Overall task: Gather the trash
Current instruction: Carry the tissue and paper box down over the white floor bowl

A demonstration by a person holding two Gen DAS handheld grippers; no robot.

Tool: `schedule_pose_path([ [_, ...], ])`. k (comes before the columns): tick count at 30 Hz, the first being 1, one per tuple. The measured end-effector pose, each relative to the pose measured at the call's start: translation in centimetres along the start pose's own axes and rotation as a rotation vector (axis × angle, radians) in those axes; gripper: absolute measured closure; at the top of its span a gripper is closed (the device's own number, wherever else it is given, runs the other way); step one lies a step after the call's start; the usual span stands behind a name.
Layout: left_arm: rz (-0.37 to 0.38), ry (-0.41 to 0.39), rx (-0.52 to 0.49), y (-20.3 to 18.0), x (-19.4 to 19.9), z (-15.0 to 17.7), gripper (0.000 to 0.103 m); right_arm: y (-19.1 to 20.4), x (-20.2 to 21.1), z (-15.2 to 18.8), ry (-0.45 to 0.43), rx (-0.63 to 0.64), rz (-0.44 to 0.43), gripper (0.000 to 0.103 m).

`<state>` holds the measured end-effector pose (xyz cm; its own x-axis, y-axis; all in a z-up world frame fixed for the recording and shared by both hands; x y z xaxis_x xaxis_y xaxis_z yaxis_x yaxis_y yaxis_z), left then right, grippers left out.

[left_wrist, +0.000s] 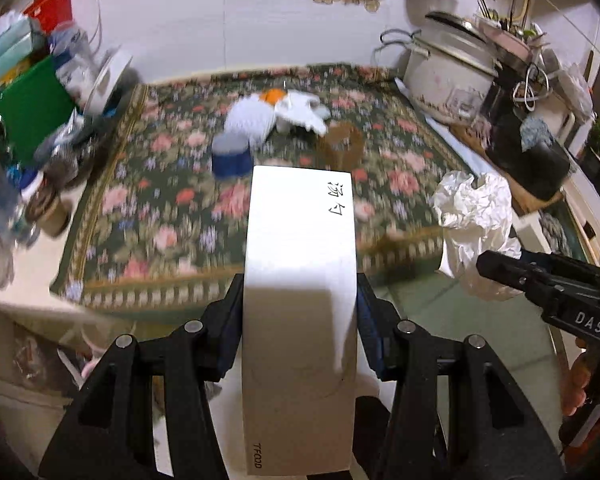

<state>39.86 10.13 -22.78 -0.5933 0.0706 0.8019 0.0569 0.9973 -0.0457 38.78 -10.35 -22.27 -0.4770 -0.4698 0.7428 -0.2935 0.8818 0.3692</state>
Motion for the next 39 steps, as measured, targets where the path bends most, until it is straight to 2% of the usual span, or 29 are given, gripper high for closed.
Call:
schedule_pose_path([
  [7,0.024,0.094,0.029,-1.5,-2.3,5.5,0.052,-0.6,-0.7,4.6,0.076,0.0,0.02,0.069],
  [14,-0.016,0.166,0.075,-3.5,-7.1,9.9,0.052,-3.5,-4.3,9.4,0.179,-0.004,0.018,0.069],
  [22,-0.059,0.247,0.142,-3.8,-15.2,15.4,0.052,-8.7,-12.7,16.2,0.358,-0.023,0.018,0.069],
  [28,-0.094,0.293,0.207,-2.4,-23.3,21.2,0.052,-12.5,-20.2,20.3,0.42,-0.004,0.035,0.069],
  [33,-0.098,0.337,0.257,-1.2,-29.8,26.5,0.052,-15.8,-28.5,23.9,0.458,-0.012,0.044,0.068],
  [39,-0.094,0.379,0.332,-0.4,-37.0,31.8,0.052,-19.5,-36.8,27.9,0.535,-0.073,0.025,0.067],
])
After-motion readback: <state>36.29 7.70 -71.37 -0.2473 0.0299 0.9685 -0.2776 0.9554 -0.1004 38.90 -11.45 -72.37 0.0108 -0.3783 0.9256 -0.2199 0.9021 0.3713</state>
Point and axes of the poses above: each gripper's, at about its wrist camera, not at the fingertips, and x roughly against the way its jaws point, y to its left, z to its underside, the point moved 4 cm from there along -x, roughly the way its jaws point, and after that the axes turned 3 degrees about -z, right-handed, at the moved point
